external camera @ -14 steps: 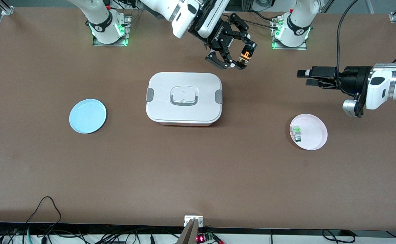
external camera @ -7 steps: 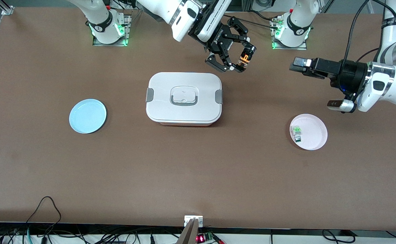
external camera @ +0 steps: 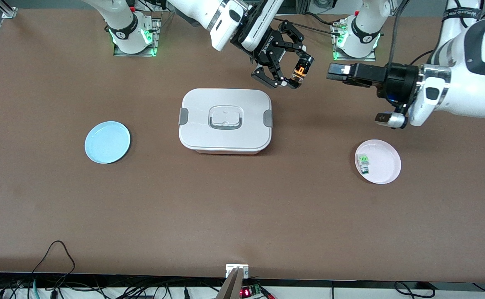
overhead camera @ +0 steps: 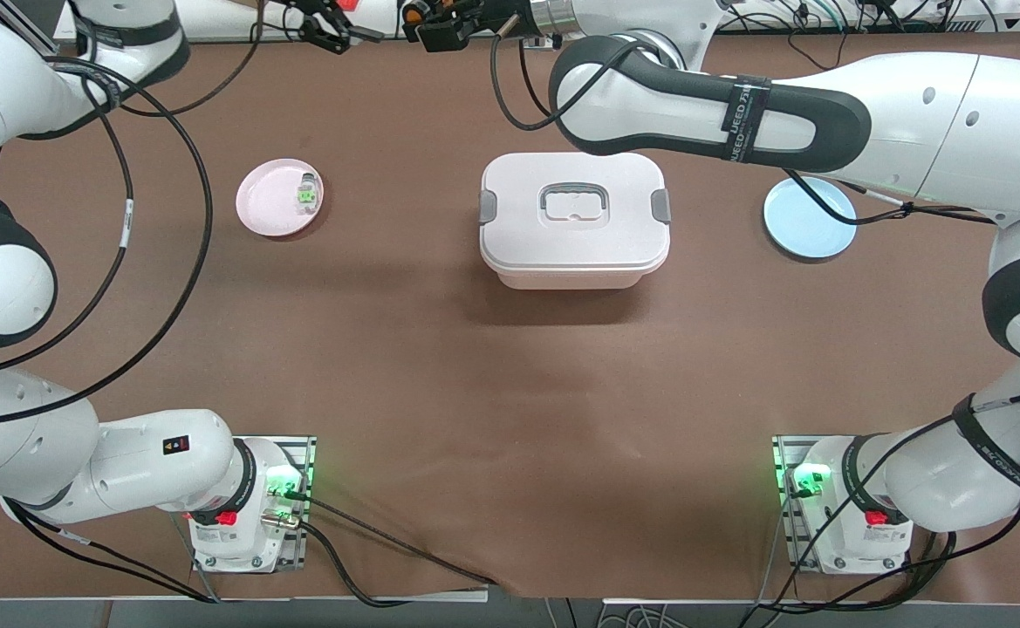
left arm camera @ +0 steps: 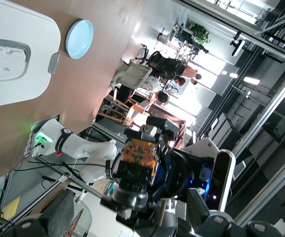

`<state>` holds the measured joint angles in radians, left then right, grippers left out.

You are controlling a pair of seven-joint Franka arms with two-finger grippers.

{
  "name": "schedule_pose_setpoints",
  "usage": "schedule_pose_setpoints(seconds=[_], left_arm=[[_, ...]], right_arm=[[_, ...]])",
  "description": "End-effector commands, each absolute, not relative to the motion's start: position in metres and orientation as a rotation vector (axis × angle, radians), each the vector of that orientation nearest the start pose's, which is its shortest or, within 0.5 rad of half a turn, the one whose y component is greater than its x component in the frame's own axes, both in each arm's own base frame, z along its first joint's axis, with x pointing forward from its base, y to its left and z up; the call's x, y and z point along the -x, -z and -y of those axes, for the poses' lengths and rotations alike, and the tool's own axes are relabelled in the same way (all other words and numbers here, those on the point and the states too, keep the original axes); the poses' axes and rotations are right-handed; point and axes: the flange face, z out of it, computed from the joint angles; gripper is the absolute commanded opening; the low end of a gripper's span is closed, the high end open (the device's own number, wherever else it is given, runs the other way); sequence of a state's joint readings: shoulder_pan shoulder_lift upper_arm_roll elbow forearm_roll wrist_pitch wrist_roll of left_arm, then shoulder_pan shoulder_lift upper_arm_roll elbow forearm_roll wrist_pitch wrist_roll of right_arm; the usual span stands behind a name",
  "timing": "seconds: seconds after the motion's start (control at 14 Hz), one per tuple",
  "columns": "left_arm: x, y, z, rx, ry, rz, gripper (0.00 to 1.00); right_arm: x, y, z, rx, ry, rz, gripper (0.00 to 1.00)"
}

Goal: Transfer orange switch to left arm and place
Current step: 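Hold the switch up while the left gripper reaches toward it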

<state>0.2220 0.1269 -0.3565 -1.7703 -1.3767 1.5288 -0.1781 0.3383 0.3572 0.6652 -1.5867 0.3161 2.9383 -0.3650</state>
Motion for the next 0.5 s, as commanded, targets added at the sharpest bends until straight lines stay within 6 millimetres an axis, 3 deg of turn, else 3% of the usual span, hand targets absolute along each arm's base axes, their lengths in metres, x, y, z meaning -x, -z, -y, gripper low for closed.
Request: schedule_pose_setpoints(seconds=[0.0, 0.43], left_arm=[[-0.560, -0.559, 0.184, -1.670, 0.551, -0.292, 0.99], [-0.552, -0.552, 0.216, -1.686, 0.552, -0.305, 0.95]], right_arm=[[-0.456, -0.595, -0.534, 1.970, 1.067, 0.975, 0.00], [-0.457, -0.593, -0.534, 1.972, 1.063, 0.970, 0.00]])
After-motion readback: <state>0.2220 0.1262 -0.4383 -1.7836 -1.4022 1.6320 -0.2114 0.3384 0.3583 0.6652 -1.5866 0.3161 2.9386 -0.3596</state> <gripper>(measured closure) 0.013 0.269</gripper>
